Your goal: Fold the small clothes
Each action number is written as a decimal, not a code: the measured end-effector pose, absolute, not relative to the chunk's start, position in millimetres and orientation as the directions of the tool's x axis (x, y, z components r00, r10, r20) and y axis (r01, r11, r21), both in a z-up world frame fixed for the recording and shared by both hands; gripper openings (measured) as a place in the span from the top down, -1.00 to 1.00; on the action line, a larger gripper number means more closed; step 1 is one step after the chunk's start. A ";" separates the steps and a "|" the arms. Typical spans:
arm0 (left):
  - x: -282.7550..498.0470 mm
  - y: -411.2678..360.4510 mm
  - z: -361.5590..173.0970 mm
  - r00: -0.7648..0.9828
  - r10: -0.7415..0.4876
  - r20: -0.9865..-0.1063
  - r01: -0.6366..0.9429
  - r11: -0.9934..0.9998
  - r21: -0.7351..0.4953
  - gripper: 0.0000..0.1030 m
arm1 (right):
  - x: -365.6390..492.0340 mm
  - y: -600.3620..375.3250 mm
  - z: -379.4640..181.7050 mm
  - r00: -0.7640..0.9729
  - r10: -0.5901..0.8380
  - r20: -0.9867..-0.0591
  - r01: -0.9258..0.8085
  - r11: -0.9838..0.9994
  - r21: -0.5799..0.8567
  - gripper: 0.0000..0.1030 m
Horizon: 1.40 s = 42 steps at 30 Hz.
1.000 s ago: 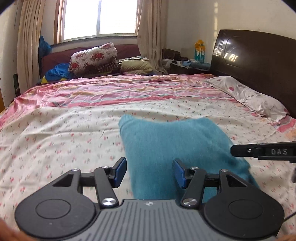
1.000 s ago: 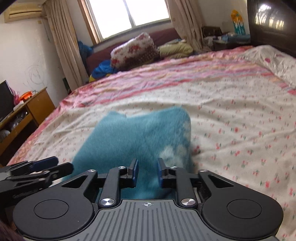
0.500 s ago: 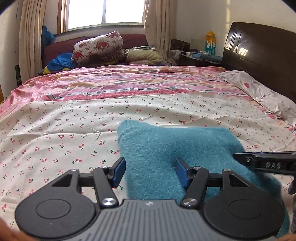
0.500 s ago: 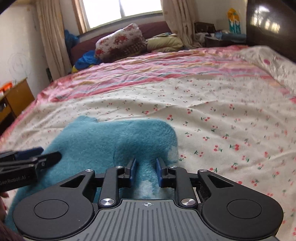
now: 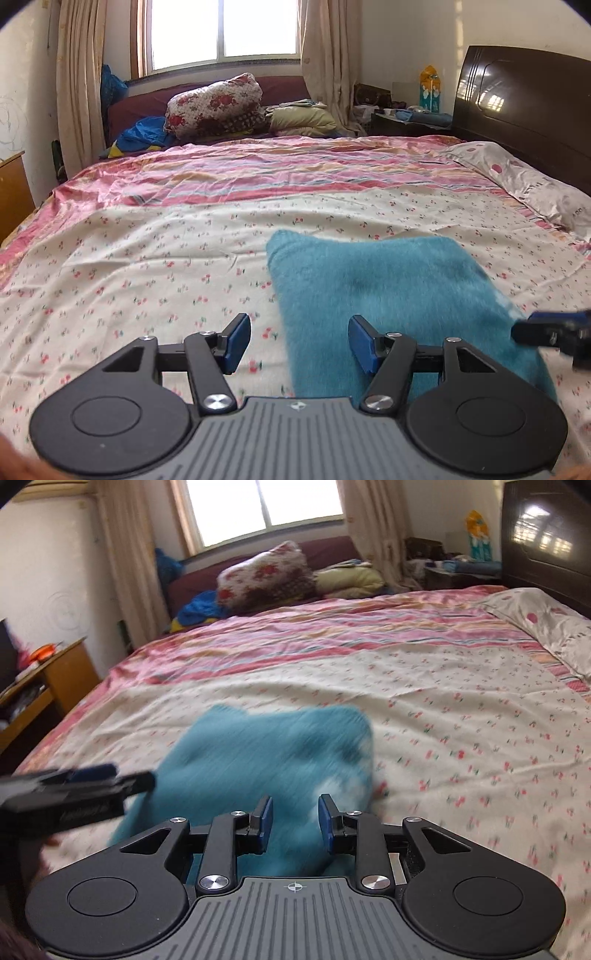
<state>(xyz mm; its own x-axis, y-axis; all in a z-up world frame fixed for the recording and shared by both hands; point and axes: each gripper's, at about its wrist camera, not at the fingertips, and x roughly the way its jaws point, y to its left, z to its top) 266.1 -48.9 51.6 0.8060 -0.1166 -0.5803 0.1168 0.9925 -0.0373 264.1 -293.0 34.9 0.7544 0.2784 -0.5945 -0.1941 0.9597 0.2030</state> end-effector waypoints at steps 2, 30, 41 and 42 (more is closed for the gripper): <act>260.7 -49.7 46.7 0.799 -0.111 -0.590 0.112 0.993 -0.035 -0.27 | 255.2 -287.7 28.5 0.741 0.278 -0.612 -0.203 0.961 0.190 0.49; 206.4 -44.2 47.4 0.749 -0.099 -0.655 0.093 0.995 -0.044 -0.26 | 212.3 -287.5 20.7 0.713 0.196 -0.673 -0.102 0.979 0.177 0.47; 173.6 -46.4 40.2 0.716 -0.114 -0.689 0.107 0.993 -0.053 -0.26 | 176.2 -284.9 23.8 0.705 0.223 -0.674 -0.115 0.973 0.203 0.45; 169.6 -46.9 37.9 0.711 -0.114 -0.694 0.110 0.993 -0.051 -0.26 | 172.7 -284.1 23.0 0.703 0.226 -0.675 -0.116 0.972 0.204 0.45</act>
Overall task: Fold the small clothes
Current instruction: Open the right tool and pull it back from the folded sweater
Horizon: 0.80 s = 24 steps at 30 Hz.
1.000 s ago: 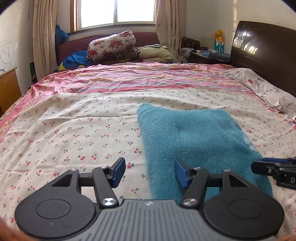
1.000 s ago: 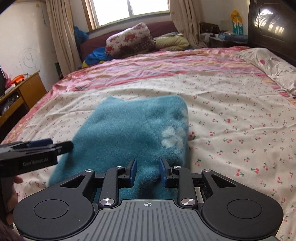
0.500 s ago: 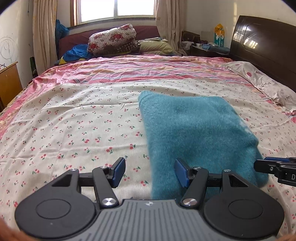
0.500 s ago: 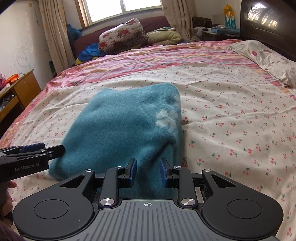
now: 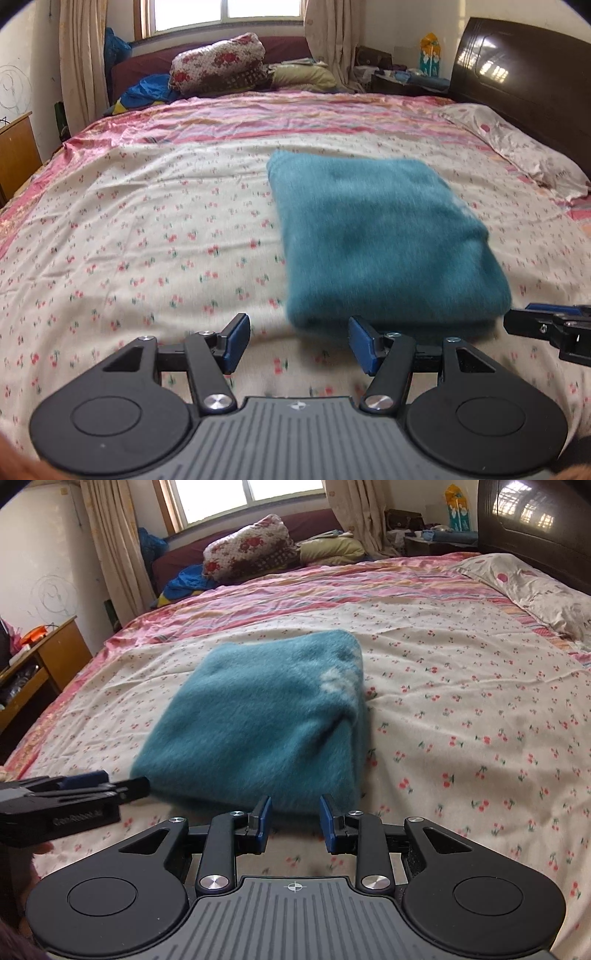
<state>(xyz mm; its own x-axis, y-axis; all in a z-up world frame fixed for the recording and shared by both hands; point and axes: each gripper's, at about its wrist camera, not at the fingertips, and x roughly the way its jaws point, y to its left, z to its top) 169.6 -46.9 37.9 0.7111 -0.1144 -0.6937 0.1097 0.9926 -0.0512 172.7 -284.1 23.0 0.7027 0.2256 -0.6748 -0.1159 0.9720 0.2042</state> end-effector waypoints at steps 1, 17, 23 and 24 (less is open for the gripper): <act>165.3 -47.2 35.6 0.707 -0.115 -0.697 0.112 0.992 -0.051 -0.26 | 169.1 -283.5 22.2 0.701 0.227 -0.676 -0.117 0.972 0.206 0.45; 128.7 -50.4 30.9 0.690 -0.140 -0.710 0.126 0.989 -0.072 -0.26 | 131.5 -283.8 18.1 0.699 0.229 -0.677 -0.100 0.969 0.224 0.44; 113.8 -52.9 25.2 0.681 -0.125 -0.722 0.127 0.991 -0.051 -0.27 | 116.9 -279.4 16.5 0.694 0.239 -0.679 -0.112 0.967 0.227 0.37; 111.1 -53.7 23.7 0.679 -0.122 -0.724 0.131 0.990 -0.044 -0.28 | 114.2 -278.5 15.9 0.693 0.240 -0.680 -0.112 0.967 0.228 0.37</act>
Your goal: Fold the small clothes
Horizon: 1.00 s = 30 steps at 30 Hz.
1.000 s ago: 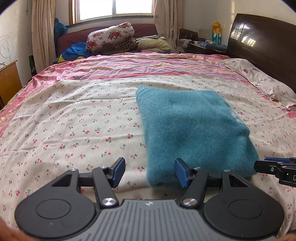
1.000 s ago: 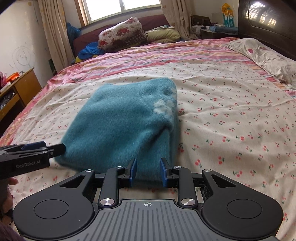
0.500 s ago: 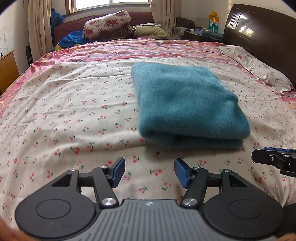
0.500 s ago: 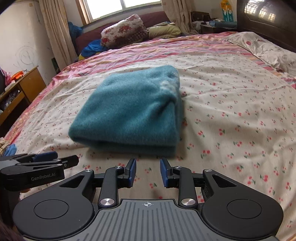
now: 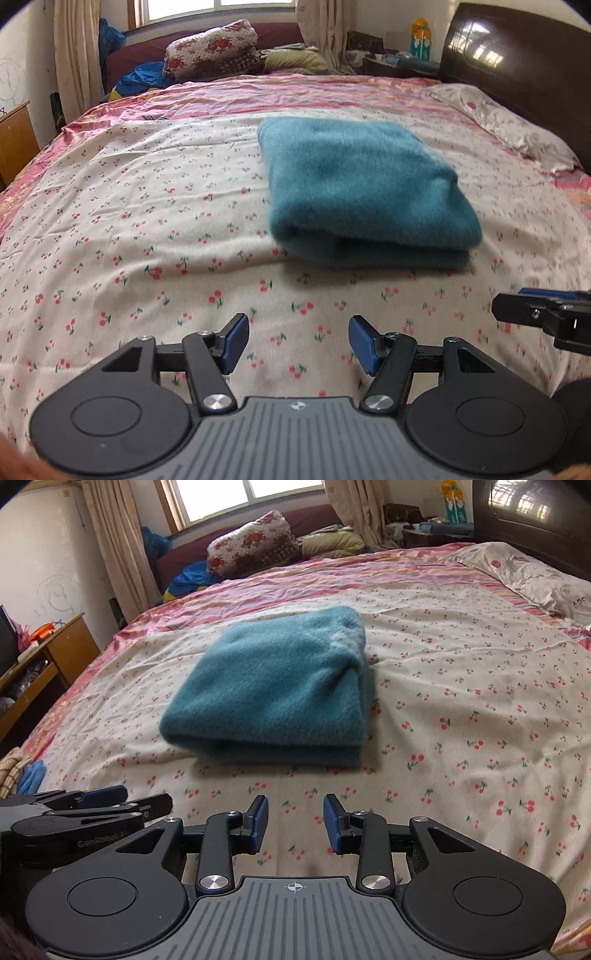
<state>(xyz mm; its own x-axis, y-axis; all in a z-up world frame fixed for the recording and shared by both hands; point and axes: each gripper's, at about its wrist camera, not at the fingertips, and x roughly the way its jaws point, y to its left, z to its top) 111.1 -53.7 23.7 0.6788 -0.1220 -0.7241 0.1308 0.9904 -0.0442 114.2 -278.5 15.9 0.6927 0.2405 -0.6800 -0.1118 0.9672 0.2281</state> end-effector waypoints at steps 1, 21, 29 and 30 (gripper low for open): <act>107.7 -54.4 21.9 0.677 -0.120 -0.726 0.135 0.990 -0.037 -0.28 | 111.7 -277.8 14.8 0.690 0.243 -0.682 -0.111 0.966 0.231 0.37; 63.8 -50.6 0.3 0.648 -0.090 -0.757 0.143 0.990 0.004 -0.57 | 58.9 -260.3 -18.1 0.666 0.222 -0.712 -0.102 0.973 0.208 0.34; 53.2 -55.1 -1.9 0.650 -0.059 -0.758 0.151 0.987 0.053 -0.73 | 50.8 -252.8 -20.7 0.676 0.227 -0.701 -0.122 0.973 0.196 0.25; 52.5 -55.9 -1.2 0.652 -0.053 -0.757 0.151 0.987 0.061 -0.75 | 50.4 -251.4 -21.5 0.673 0.227 -0.704 -0.126 0.973 0.194 0.24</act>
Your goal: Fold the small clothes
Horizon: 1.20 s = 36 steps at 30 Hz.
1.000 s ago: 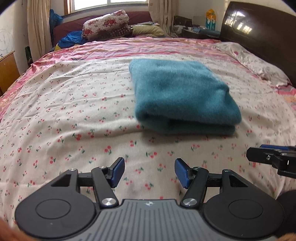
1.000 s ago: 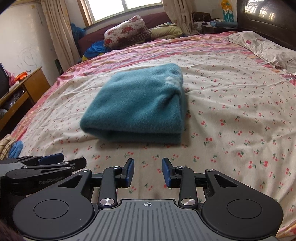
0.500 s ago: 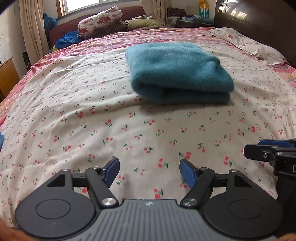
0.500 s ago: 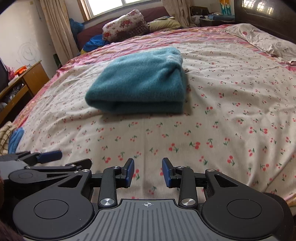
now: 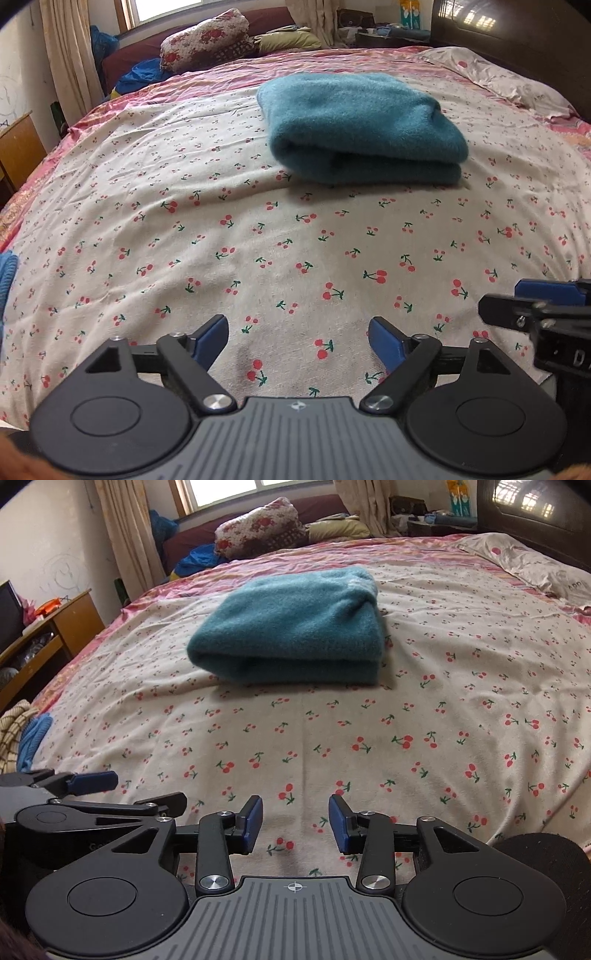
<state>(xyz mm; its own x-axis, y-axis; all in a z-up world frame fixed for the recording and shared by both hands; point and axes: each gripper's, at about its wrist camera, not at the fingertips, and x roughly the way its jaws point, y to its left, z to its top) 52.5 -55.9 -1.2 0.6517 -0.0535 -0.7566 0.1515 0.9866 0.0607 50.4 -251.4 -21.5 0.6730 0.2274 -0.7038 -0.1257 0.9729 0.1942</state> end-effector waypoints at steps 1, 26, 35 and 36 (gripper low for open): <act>52.0 -56.4 -0.4 0.654 -0.047 -0.755 0.151 0.986 0.069 -0.78 | 49.7 -250.0 -22.2 0.670 0.229 -0.706 -0.129 0.973 0.192 0.24; 48.0 -52.9 1.3 0.634 -0.087 -0.768 0.151 0.989 0.012 -0.81 | 45.8 -244.3 -27.2 0.663 0.215 -0.717 -0.126 0.976 0.176 0.08; 45.9 -53.4 2.6 0.633 -0.092 -0.768 0.155 0.988 0.009 -0.81 | 46.2 -243.5 -28.2 0.660 0.207 -0.722 -0.122 0.978 0.169 0.05; 45.5 -53.0 3.3 0.635 -0.093 -0.767 0.154 0.988 0.007 -0.81 | 46.5 -243.7 -28.4 0.660 0.204 -0.723 -0.119 0.979 0.168 0.05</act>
<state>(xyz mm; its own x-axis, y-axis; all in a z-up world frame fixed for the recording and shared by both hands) 45.5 -53.0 3.3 0.6348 -0.0931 -0.7671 0.1539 0.9881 0.0075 46.5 -243.7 -28.4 0.6599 0.2042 -0.7231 -0.1189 0.9786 0.1678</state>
